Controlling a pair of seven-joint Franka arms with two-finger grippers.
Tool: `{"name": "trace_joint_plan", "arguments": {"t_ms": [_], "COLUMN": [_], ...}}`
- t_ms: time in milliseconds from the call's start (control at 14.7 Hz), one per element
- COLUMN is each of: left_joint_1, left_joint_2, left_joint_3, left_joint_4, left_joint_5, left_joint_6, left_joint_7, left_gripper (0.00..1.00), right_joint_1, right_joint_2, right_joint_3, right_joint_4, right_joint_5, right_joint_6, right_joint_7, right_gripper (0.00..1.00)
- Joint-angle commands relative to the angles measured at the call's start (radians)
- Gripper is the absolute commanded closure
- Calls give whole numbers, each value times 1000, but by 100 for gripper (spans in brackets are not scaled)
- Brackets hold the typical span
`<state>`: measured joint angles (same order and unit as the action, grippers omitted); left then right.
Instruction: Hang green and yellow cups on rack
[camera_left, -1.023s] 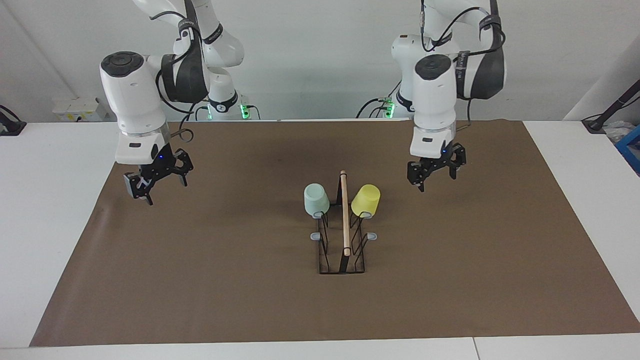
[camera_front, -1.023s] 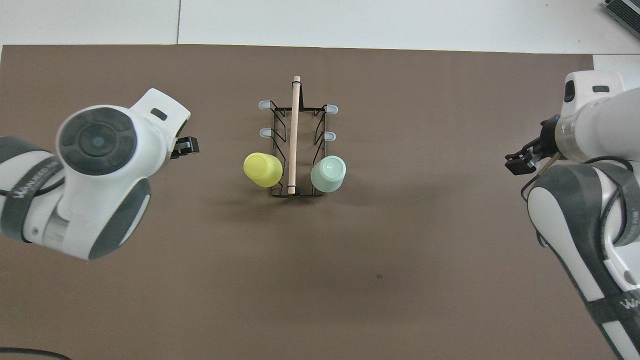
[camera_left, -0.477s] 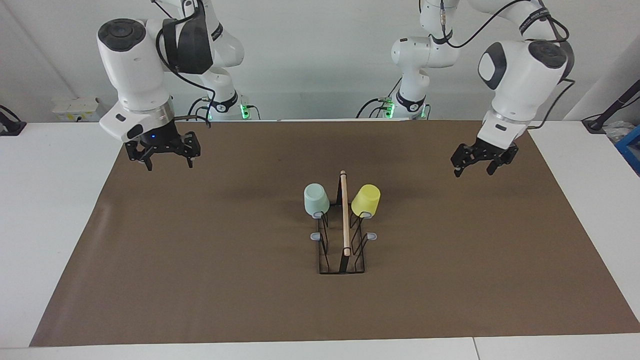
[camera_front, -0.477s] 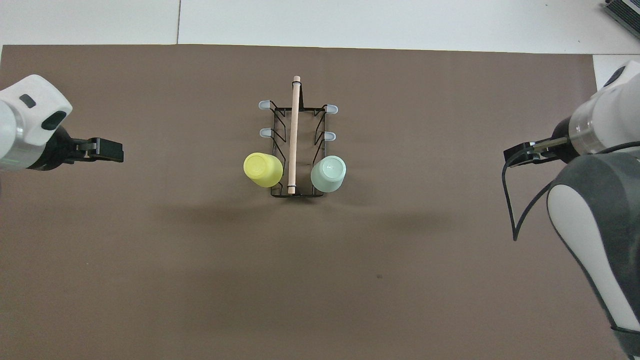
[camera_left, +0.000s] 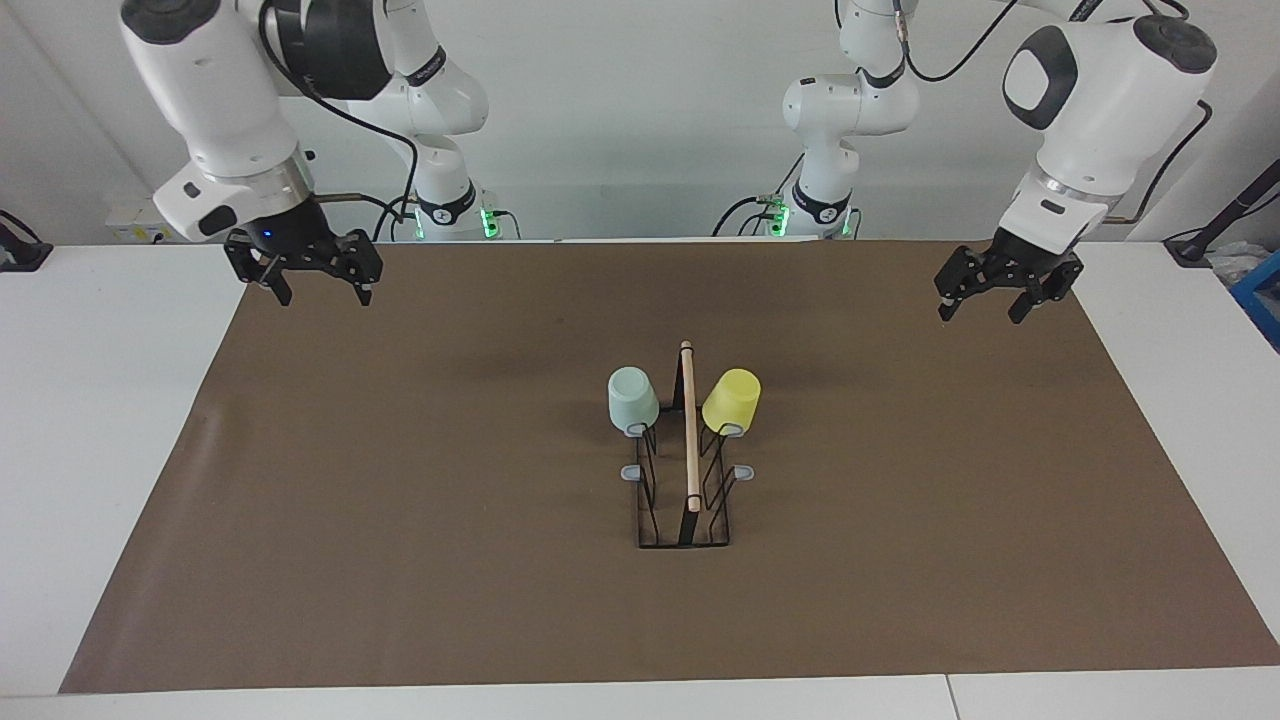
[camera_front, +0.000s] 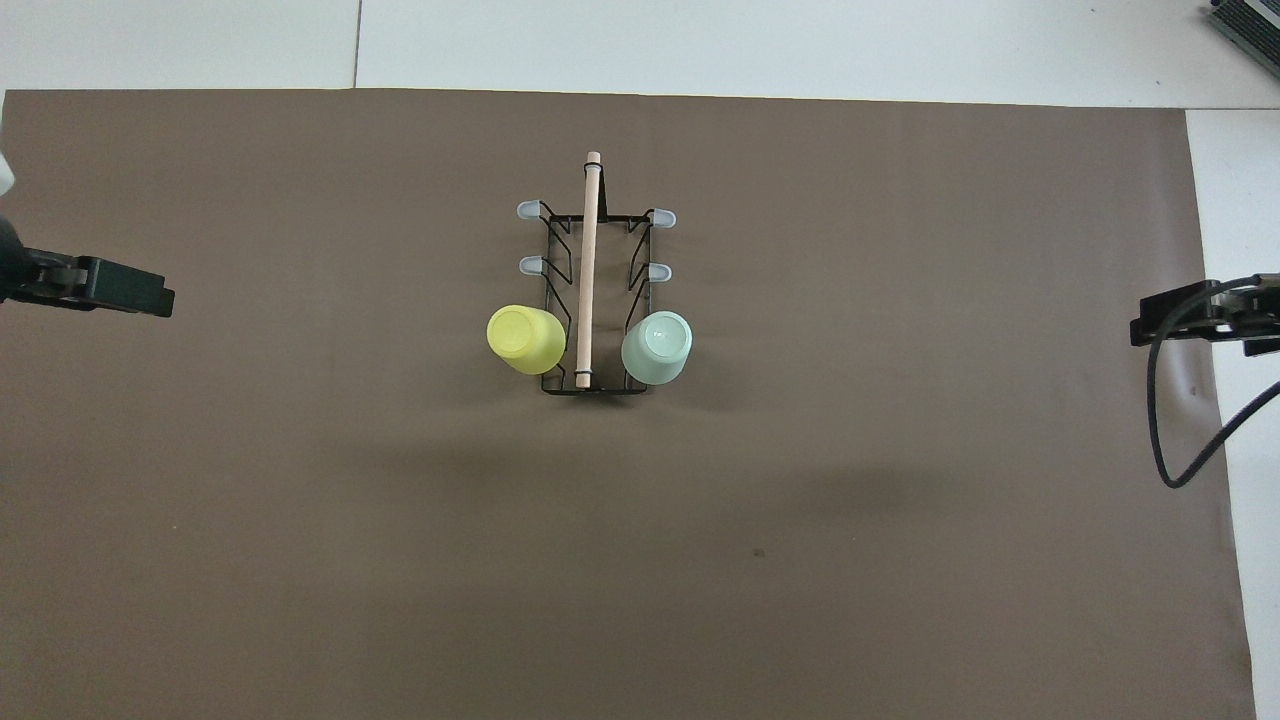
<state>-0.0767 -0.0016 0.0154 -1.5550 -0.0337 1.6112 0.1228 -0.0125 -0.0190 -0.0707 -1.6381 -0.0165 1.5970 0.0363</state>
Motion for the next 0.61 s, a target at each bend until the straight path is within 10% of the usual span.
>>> {"name": "trace_joint_plan", "arguments": {"t_ms": [0, 545], "left_joint_1": [-18, -37], "left_joint_2": [32, -26], "left_joint_3": [-5, -6], "left_joint_4": [78, -17], "left_joint_5": [38, 35], "left_joint_6": [-74, -122], "left_joint_7": [32, 11], "left_gripper": [0, 0], "right_joint_1": [14, 42], "right_joint_2": [-12, 11], "right_joint_3": [-9, -6], "right_joint_4": [-16, 67], "right_joint_5": [7, -39], "right_joint_6": [-18, -154], "right_joint_7": [1, 1], "right_gripper": [0, 0]}}
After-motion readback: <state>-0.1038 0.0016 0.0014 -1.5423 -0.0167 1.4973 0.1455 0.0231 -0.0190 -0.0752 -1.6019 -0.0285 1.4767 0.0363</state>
